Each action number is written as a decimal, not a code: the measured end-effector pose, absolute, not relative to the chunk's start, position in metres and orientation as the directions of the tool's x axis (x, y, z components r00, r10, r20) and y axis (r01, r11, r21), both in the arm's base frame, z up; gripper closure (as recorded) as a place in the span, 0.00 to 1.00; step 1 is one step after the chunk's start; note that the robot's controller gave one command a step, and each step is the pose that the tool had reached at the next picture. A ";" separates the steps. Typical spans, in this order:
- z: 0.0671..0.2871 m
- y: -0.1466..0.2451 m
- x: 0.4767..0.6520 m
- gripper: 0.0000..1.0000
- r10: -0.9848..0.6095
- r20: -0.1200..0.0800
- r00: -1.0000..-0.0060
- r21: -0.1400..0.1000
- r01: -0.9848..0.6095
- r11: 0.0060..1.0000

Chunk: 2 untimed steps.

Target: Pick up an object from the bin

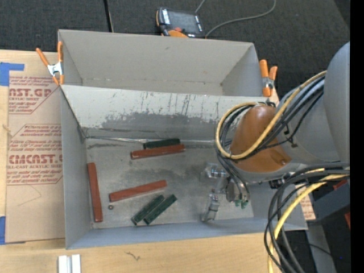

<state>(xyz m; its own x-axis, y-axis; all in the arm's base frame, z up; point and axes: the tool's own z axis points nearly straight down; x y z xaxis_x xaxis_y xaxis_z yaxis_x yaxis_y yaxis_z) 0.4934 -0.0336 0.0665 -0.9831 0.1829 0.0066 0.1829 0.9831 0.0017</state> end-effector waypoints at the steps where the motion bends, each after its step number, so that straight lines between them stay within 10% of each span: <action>1: 0.069 -0.036 0.495 1.00 0.184 0.001 -0.983 0.000 0.184 0.983; 2: 0.069 -0.036 0.495 0.00 0.184 0.001 -0.983 0.000 0.184 0.983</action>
Offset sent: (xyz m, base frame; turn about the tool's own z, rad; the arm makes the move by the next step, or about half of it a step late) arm 0.0000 0.0000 0.0000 0.0000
